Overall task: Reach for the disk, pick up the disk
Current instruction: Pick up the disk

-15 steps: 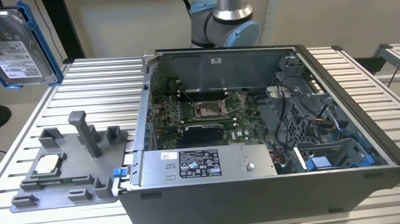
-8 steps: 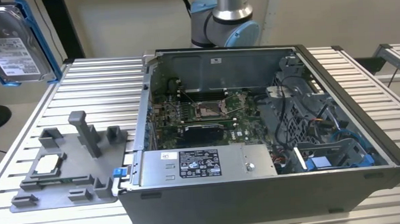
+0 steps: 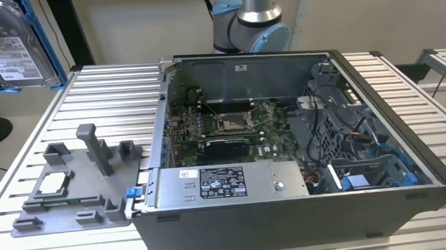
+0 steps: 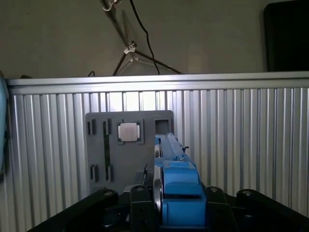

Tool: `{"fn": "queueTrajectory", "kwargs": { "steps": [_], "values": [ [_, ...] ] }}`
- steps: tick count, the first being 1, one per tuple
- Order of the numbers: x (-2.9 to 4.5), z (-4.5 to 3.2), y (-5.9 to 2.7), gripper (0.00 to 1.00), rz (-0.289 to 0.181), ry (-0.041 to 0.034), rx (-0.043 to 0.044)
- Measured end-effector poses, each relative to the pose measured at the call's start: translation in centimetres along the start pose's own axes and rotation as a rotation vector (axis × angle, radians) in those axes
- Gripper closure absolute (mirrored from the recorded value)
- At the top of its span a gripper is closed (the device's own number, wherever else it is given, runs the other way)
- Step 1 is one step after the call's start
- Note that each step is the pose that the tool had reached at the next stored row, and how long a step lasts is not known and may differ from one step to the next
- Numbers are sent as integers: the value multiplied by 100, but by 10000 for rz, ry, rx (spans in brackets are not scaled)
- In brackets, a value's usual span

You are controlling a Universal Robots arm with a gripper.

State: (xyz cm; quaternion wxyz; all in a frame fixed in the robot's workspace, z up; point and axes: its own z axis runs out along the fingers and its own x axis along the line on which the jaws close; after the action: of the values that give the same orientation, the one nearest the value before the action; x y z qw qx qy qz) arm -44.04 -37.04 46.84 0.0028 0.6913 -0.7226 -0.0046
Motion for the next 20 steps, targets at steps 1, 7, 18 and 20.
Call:
{"fn": "queueTrajectory", "kwargs": {
  "steps": [1,7,18,20],
  "values": [
    [0,-12,0,100,0,0,0],
    [-2,-77,2,100,3,0,1],
    [-1,-213,2,100,1,1,-1],
    [-1,-235,3,100,1,0,-1]
  ]
}}
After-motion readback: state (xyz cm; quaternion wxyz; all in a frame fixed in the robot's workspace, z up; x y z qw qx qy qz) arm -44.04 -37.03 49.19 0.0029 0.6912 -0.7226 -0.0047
